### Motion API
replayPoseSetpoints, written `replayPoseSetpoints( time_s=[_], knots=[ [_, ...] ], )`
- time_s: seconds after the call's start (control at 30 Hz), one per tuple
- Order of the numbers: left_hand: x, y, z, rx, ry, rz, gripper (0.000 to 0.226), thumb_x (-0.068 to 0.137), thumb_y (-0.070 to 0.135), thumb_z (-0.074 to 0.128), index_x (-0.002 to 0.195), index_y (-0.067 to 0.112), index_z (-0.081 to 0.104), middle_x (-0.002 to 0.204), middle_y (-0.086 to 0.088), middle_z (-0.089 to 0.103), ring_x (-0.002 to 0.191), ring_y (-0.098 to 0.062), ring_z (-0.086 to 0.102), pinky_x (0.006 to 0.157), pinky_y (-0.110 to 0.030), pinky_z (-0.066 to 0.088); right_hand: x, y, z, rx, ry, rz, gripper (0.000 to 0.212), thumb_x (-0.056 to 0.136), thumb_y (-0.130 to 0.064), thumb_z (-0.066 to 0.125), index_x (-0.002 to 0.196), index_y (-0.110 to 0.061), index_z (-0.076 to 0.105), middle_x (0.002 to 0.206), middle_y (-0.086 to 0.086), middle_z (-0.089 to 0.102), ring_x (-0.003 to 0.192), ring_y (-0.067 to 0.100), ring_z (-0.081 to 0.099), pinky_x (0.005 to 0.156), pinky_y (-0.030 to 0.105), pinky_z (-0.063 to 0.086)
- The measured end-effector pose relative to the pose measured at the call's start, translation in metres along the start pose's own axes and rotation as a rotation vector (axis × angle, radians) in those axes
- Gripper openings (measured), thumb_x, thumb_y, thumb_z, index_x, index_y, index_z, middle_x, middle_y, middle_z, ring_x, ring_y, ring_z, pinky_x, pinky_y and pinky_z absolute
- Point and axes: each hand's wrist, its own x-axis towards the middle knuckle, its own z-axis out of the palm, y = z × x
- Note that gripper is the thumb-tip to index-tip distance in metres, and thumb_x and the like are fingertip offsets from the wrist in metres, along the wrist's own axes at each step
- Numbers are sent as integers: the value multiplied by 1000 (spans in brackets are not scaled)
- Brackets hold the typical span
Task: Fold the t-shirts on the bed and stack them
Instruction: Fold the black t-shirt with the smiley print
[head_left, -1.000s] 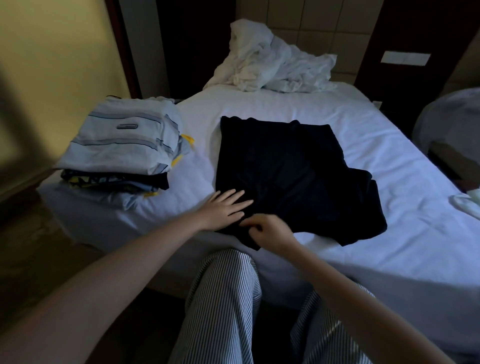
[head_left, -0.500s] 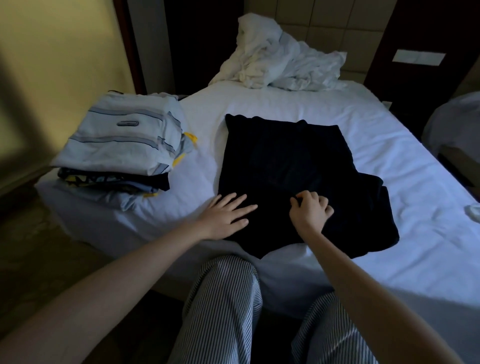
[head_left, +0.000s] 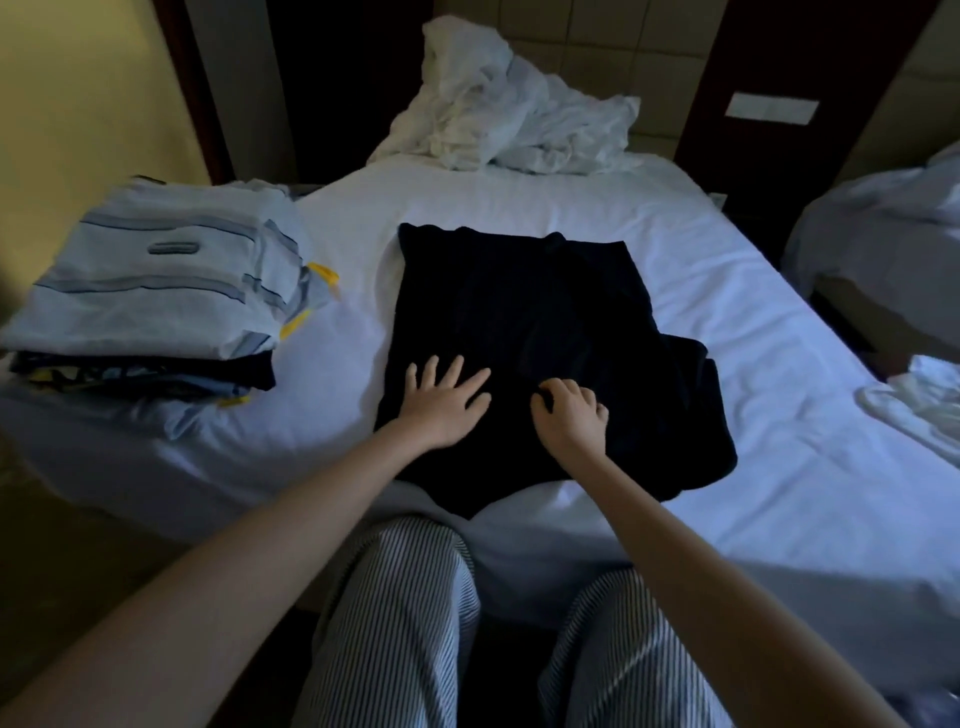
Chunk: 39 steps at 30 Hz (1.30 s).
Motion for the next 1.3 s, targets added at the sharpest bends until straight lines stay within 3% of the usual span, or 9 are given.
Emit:
replayPoseSetpoints(
  time_s=[0.17,0.3,0.37,0.5,0.67,0.77,0.93,1.2,1.3],
  knots=[
    [6,36,-11,-66,-23,134,50,100,50,22,149,38,17,160,0,2,146,-27,-6,116,-47,-2,3,31,-37,72,251,-87,24,91,-15,47,112,-12,59,109,8,65,98,30,59,85,40,45],
    [20,92,-15,-158,-4,302,49,101,46,25,149,35,21,160,3,9,147,-20,0,116,-43,3,14,82,-75,66,401,116,32,90,-10,44,119,-12,57,120,10,60,111,32,51,94,40,34],
    [28,120,-14,-187,33,377,48,102,43,25,148,34,23,159,3,12,147,-17,3,116,-41,4,20,115,-88,33,372,301,34,91,-13,42,123,-13,55,130,10,53,121,32,40,99,38,27],
    [40,153,13,-165,26,416,47,102,43,20,148,39,17,160,4,7,147,-14,-1,117,-41,0,29,166,-95,23,146,520,40,93,-34,40,124,-14,56,136,11,46,129,32,30,105,40,22],
    [48,157,39,-20,14,354,50,100,51,14,149,42,9,160,3,3,147,-15,-5,117,-43,-5,52,170,-87,-65,51,416,42,89,-53,43,118,-27,60,133,-1,48,135,25,21,105,46,17],
    [49,158,39,-6,11,356,49,100,50,15,148,43,8,160,4,2,147,-14,-5,117,-42,-5,65,174,-79,43,182,433,31,91,-38,46,110,-21,64,121,2,60,130,20,32,100,40,20],
    [52,155,39,-23,20,356,48,100,50,16,148,44,11,160,7,3,146,-11,-4,117,-39,-6,45,195,-97,369,624,740,29,96,-18,38,116,-5,53,114,24,61,113,33,52,105,33,18],
    [50,159,32,23,-18,380,50,99,52,19,145,50,-2,160,7,-8,146,-19,-11,116,-48,-7,27,214,-102,476,586,739,32,95,-18,41,122,-3,49,115,22,60,133,31,31,113,30,7],
    [38,174,29,-4,-20,495,51,99,52,24,143,53,-1,159,12,-10,145,-20,-16,114,-56,-9,25,216,-103,533,654,756,32,97,-16,37,122,-2,51,119,23,58,131,33,33,112,33,15]
  ],
)
